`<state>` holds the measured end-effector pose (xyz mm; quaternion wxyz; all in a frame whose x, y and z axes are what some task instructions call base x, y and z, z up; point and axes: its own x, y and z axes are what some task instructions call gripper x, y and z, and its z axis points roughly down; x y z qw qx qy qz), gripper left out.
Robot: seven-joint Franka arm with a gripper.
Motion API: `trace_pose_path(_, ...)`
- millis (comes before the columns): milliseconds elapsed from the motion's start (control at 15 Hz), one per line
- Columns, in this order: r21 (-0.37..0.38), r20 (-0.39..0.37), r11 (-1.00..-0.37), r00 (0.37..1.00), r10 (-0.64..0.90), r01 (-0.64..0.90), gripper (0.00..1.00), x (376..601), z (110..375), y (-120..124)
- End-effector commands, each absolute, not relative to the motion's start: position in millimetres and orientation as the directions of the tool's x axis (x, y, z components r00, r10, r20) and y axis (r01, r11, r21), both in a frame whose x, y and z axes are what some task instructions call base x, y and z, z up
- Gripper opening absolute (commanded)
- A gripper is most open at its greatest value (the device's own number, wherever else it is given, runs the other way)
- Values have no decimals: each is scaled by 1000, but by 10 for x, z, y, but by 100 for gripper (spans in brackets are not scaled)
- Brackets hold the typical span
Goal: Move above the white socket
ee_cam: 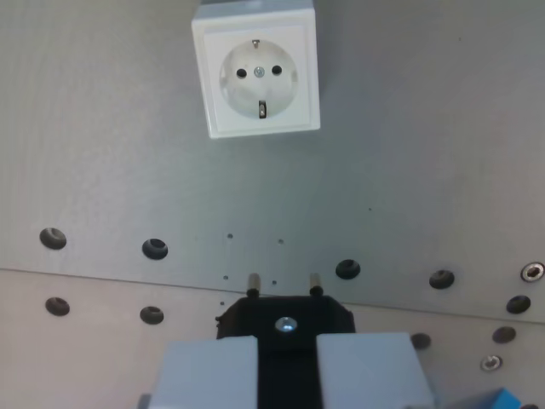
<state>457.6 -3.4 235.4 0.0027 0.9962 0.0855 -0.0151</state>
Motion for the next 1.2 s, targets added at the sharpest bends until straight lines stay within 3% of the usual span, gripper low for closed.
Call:
trace_pose_path(67, 11, 72, -971, 968, 239, 238, 0, 4538, 2211, -23)
trace_pose_path(1200, 7, 61, -954, 952, 301, 301, 0, 4698, 1497, 43)
